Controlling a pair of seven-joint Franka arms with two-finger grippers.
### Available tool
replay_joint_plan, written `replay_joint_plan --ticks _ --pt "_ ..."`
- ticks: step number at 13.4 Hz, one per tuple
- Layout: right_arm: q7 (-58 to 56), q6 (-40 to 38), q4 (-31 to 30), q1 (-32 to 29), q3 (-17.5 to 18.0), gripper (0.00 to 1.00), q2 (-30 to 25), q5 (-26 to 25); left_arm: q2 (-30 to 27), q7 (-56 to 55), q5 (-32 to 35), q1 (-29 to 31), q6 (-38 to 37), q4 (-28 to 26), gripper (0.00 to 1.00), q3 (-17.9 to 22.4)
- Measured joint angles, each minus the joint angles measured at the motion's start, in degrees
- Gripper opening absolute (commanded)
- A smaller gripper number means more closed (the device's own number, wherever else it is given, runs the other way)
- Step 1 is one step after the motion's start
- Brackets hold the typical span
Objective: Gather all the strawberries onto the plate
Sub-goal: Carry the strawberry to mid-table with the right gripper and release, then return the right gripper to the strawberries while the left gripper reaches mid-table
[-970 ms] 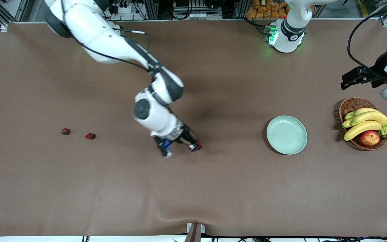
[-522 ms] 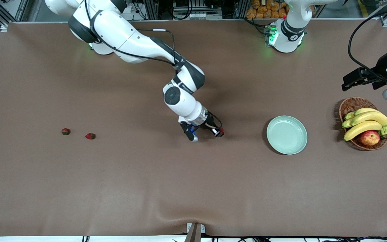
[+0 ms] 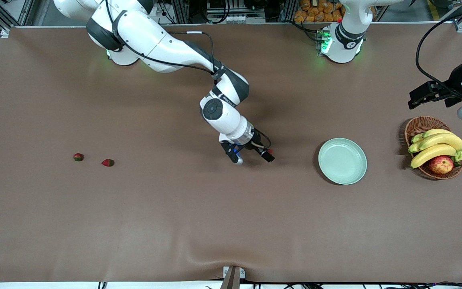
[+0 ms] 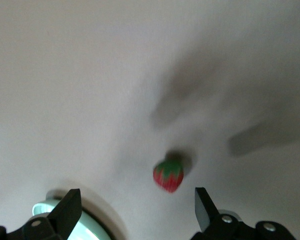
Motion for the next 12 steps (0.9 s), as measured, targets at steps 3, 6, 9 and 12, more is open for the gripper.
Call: replay_joint_plan --ticks 3,6,9,12 --pt "-0.14 -9.68 1.45 -5.08 -0.12 1.00 -1.03 -3.71 0.00 0.00 0.00 -0.01 0.00 -0.03 1.00 0.00" --pt "-4.76 -20.75 2.38 -10.18 0.01 1.00 -4.56 -4.99 0.02 0.00 0.00 -0.01 0.00 -0.07 1.00 0.00" --pt "-14.85 -33.21 2.44 -15.63 0.61 1.00 -8.91 -5.00 0.16 0.00 0.00 -0.02 0.00 -0.26 1.00 0.00" --pt "-26.06 -43.36 2.36 -21.51 1.13 1.00 -12.76 -5.01 1.02 0.03 -0.03 -0.73 0.22 -1.03 1.00 -0.12"
